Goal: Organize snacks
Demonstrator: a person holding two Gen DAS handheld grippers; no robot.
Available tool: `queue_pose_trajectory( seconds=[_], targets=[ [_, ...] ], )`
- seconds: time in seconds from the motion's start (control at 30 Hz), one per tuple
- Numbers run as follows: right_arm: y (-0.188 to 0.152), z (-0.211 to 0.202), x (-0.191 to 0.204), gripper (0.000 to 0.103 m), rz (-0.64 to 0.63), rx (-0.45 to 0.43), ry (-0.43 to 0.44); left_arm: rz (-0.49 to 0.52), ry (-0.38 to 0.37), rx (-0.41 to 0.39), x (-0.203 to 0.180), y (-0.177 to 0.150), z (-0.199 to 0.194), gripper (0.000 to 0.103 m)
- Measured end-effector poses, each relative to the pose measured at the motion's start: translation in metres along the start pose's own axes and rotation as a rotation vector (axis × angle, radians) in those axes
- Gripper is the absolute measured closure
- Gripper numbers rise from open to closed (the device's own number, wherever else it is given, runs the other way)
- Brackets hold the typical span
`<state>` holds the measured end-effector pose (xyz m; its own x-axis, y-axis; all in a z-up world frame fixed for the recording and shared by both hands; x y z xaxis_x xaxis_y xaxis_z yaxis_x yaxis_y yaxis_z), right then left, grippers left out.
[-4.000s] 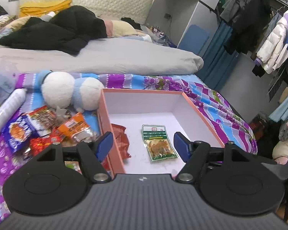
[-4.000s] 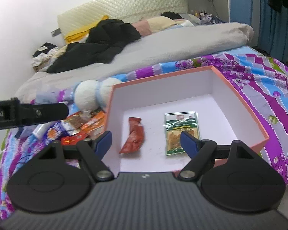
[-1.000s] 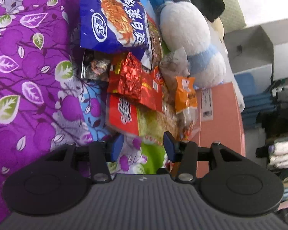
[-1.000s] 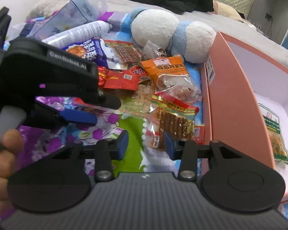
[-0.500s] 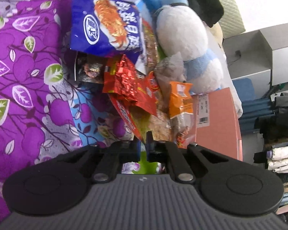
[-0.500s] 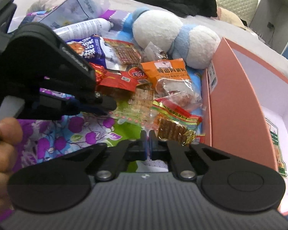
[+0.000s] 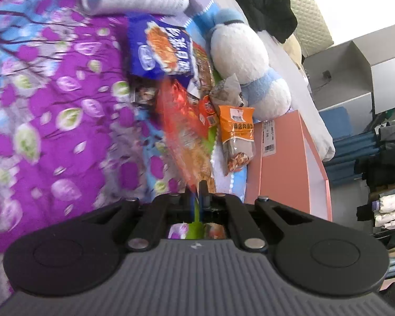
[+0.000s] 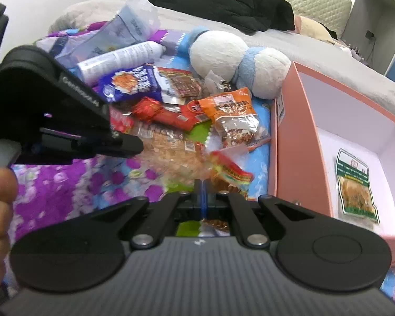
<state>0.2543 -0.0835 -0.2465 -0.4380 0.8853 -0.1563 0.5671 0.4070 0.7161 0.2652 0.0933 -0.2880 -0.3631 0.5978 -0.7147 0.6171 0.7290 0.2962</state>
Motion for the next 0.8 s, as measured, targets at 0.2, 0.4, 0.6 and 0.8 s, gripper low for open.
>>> queue_pose_trajectory(
  seconds=[0.2,0.4,0.6,0.8],
  targets=[
    [-0.017,-0.027,0.014,0.101,-0.009,0.003,0.038,0.020,0.043,-0.026,0.014,-0.021,-0.040,0.101],
    [-0.033,-0.045,0.019,0.097,0.026,-0.023,0.039,0.033,0.066,-0.059,0.031,-0.041,-0.076,0.101],
    [-0.043,-0.033,0.020,0.096,0.016,-0.001,0.019,0.029,0.074,-0.054,0.042,-0.037,-0.082,0.097],
    [-0.045,-0.018,0.020,0.041,0.026,0.019,0.022,0.051,0.079,-0.072,0.045,-0.015,-0.071,0.048]
  ],
)
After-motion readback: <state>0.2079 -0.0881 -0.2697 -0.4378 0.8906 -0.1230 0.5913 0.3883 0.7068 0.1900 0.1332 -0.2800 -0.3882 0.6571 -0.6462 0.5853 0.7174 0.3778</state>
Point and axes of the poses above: each gripper's, at about its wrist camera, not at the fingertips, and z roughly the way its jaws point, x to its left, y to its top, the point moved 7 cm from there along z, roughly the way its jaws point, and after that the axes turned 3 degrees about -x, right-handed, at the moved point
